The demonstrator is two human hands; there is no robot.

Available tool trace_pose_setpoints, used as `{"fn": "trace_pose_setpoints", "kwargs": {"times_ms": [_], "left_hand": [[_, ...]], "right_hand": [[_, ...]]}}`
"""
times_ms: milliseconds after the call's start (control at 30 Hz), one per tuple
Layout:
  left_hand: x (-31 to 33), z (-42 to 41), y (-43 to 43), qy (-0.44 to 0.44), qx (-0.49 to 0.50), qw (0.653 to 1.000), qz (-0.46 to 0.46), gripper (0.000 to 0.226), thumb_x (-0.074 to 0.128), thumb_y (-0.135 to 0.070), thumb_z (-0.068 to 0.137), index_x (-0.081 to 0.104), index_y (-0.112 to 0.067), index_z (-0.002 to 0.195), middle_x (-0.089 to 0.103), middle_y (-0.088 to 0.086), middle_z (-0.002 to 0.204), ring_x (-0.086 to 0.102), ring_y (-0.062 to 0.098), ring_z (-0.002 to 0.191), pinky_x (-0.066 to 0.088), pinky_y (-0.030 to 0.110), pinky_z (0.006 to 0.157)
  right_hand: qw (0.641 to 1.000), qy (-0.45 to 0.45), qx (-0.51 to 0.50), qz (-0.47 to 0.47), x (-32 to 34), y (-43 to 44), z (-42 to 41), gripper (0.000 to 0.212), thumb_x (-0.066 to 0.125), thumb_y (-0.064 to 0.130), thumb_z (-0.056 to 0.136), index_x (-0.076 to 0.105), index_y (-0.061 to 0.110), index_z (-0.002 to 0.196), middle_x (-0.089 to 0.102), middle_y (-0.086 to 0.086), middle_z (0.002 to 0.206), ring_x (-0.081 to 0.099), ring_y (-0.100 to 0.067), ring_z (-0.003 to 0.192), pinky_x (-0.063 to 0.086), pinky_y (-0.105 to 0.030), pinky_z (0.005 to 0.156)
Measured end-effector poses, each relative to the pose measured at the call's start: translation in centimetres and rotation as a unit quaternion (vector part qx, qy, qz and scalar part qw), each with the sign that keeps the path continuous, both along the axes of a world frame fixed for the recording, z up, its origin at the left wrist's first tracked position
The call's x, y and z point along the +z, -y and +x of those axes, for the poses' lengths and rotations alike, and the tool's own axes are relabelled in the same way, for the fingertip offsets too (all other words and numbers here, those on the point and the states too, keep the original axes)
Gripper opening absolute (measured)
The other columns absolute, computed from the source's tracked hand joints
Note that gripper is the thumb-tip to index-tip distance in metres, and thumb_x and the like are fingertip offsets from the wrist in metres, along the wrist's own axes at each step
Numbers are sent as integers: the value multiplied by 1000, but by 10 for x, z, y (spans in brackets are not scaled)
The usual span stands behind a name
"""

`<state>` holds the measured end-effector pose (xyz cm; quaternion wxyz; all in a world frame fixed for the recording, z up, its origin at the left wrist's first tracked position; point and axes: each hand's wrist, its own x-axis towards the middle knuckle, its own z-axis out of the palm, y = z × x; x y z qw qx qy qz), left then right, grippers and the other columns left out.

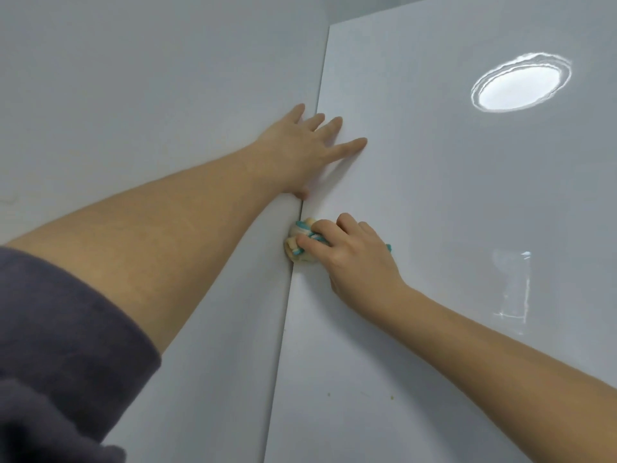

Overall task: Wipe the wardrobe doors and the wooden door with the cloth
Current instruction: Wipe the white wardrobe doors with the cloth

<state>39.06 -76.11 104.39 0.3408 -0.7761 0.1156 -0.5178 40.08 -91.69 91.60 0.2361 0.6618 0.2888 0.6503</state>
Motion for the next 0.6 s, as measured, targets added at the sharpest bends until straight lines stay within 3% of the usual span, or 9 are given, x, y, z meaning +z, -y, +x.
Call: {"fn": "trace_pose_setpoints", "kwargs": {"times_ms": [100, 267, 333, 467, 600], "left_hand": [[-1, -5, -1, -12, -1, 1000, 1, 112, 67, -48, 84, -23, -33, 149, 2, 13, 161, 12, 29, 149, 9, 50, 120], [-7, -6, -2, -15, 0, 1000, 10, 111, 66, -50, 84, -20, -30, 150, 4, 12, 161, 14, 27, 149, 9, 52, 120], [-11, -7, -1, -22, 2, 1000, 2, 108, 65, -48, 86, -19, -29, 151, 3, 12, 162, 12, 27, 149, 7, 52, 120], [-15, -7, 1, -21, 1, 1000, -6, 107, 64, -49, 86, -18, -28, 152, 3, 12, 162, 12, 26, 149, 7, 53, 120], [-19, -6, 1, -26, -17, 999, -21, 108, 66, -51, 84, -15, -26, 153, 5, 12, 162, 12, 26, 149, 6, 53, 119]], "right_hand": [[997, -47, 6, -67, -8, 1, -2, 48, 59, -6, 60, 71, 19, 99, 64, -2, 94, 49, -24, 69, 31, -29, 53], [976, -121, -38, -177, -40, 11, -8, 52, 45, 4, 68, 68, 27, 108, 63, 3, 100, 49, -20, 75, 29, -29, 59], [979, -106, -41, -171, -31, 14, -9, 48, 49, 3, 70, 68, 27, 107, 64, 4, 96, 50, -21, 74, 32, -30, 57], [996, -63, -1, -68, -6, 17, -12, 40, 61, 1, 70, 71, 21, 104, 65, -1, 93, 50, -25, 69, 31, -30, 55], [981, -97, -7, -168, -59, 20, -16, 31, 52, 12, 82, 70, 27, 103, 66, 4, 97, 51, -21, 73, 33, -30, 58]]}}
